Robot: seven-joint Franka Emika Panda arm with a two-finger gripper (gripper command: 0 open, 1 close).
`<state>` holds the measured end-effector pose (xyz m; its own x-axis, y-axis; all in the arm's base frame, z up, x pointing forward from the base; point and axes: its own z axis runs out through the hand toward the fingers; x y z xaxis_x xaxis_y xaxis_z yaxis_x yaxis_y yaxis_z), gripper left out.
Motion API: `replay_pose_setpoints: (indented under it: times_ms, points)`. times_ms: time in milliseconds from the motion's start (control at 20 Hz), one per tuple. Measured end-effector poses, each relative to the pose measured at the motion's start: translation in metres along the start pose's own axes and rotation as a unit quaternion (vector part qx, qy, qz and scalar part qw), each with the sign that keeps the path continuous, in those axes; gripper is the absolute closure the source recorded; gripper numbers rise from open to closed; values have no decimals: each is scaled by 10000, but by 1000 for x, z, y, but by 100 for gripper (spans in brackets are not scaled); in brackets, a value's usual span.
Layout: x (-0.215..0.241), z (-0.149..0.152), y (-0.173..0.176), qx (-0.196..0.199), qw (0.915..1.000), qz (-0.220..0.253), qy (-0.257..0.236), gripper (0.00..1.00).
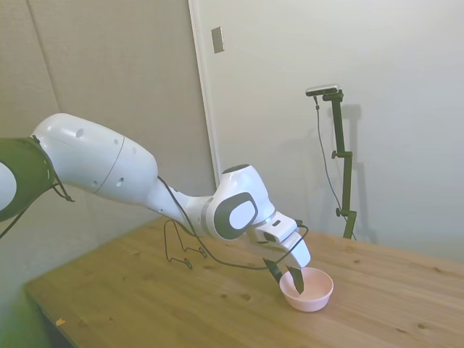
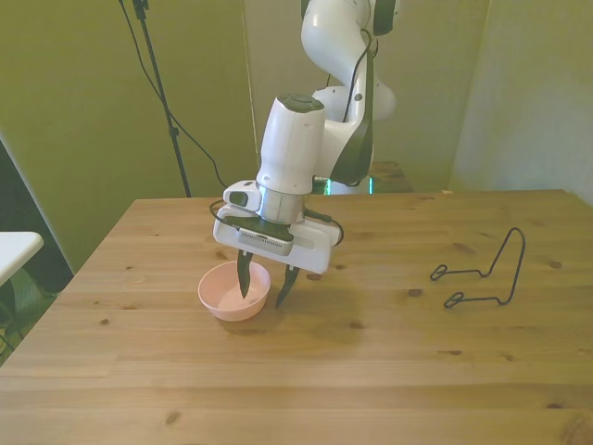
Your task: Load the bowl
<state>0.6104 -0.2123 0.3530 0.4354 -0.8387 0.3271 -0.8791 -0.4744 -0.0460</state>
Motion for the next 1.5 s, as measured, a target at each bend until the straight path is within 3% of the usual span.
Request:
replay_pose_setpoints:
  times_ms: [500,800,1150,1350,1400,1500]
  points:
    - [-4,3,-3,75,9998,113,-142,100]
    - [-10,-9,-16,321,9989,44,-343,100]
    - [-59,-60,-58,865,9904,-265,-1042,100]
    - [-98,-112,-82,1378,9772,-609,-1498,100]
    - [-119,-140,-76,1508,9714,-819,-1643,100]
    - [-121,-140,-76,1533,9701,-850,-1676,100]
